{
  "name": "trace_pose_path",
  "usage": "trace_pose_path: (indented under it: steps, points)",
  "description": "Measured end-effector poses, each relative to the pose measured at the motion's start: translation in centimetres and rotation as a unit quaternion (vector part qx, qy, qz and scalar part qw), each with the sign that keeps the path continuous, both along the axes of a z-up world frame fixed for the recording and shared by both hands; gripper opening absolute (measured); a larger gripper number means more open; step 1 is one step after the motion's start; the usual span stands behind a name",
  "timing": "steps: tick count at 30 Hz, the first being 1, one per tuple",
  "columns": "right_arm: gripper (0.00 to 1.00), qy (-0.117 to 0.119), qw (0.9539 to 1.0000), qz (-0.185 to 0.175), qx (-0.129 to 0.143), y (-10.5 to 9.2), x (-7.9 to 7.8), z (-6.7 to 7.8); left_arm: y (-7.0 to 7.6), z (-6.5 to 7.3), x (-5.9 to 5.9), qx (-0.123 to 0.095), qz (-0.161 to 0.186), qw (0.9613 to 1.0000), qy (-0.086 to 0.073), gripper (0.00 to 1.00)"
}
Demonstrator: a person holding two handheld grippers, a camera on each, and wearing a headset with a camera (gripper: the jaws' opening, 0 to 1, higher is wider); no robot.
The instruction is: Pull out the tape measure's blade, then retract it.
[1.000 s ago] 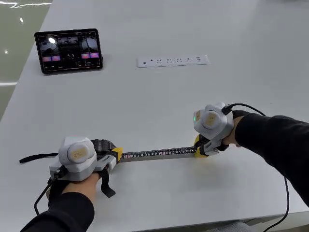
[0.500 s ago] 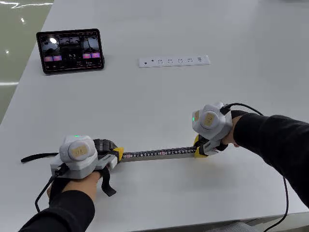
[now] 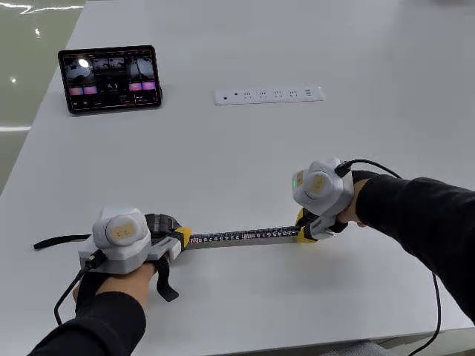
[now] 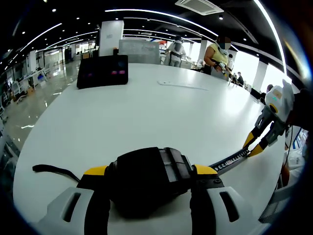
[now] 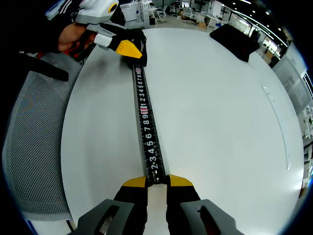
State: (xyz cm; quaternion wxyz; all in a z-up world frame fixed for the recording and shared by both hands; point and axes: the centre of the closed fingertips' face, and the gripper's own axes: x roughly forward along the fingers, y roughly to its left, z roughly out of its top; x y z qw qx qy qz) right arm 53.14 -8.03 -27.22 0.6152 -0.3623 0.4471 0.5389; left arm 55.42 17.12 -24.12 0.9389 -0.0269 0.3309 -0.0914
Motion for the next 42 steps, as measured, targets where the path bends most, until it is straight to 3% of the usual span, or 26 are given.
trace_pose_path:
  steps: [42]
  points:
    - [0.10,0.001,0.9999,0.001,-0.014,1.4,0.0,-0.1,0.0,0.0,0.0,0.000,0.000,1.0000,0.007,0.62]
